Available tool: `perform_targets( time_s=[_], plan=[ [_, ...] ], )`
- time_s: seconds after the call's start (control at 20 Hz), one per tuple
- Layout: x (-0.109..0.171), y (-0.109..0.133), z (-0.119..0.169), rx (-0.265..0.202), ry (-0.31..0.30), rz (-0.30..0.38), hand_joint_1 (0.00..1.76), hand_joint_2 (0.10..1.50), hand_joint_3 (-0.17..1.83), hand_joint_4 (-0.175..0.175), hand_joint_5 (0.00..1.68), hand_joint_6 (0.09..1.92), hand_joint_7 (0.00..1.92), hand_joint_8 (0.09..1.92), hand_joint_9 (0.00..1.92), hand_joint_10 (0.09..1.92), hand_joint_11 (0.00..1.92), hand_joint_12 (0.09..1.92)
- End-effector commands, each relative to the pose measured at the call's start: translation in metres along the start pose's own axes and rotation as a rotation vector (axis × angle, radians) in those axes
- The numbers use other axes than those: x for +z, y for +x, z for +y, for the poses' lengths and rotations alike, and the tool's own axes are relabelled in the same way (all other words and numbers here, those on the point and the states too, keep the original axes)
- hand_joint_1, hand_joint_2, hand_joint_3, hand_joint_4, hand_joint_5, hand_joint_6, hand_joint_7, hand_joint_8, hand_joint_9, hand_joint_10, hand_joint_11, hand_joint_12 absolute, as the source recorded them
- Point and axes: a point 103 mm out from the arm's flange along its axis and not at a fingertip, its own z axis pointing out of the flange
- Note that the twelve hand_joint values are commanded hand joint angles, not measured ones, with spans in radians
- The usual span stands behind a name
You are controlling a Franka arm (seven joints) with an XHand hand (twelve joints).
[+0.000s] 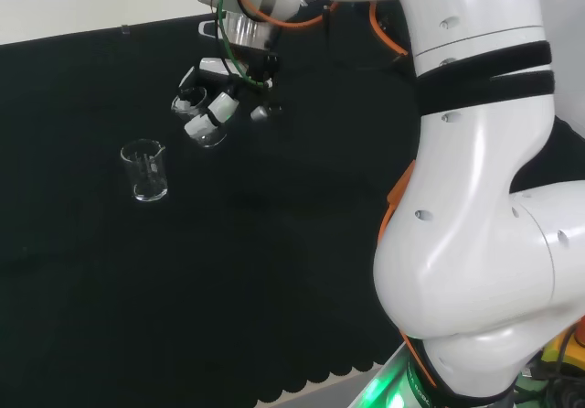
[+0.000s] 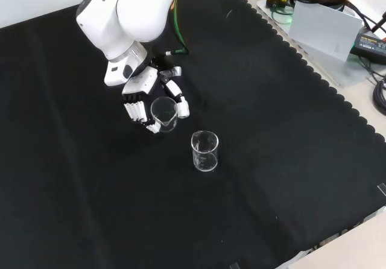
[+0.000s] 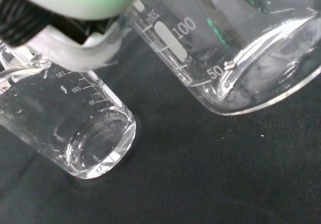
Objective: Place the beaker back on the table.
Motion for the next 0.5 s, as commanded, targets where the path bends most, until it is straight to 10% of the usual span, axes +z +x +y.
perform_targets(
  time_s=[0.05,0.5],
  plan=[
    [0.014,-0.01,0.009,-0.015,-0.023,0.034,1.29,0.6,0.9,-0.175,1.1,1.06,1.16,1.03,1.3,0.9,1.13,0.89],
    [0.03,-0.026,0.012,-0.01,-0.043,0.061,1.29,0.6,0.9,-0.175,1.1,1.06,1.16,1.03,1.3,0.9,1.13,0.89]
  ],
)
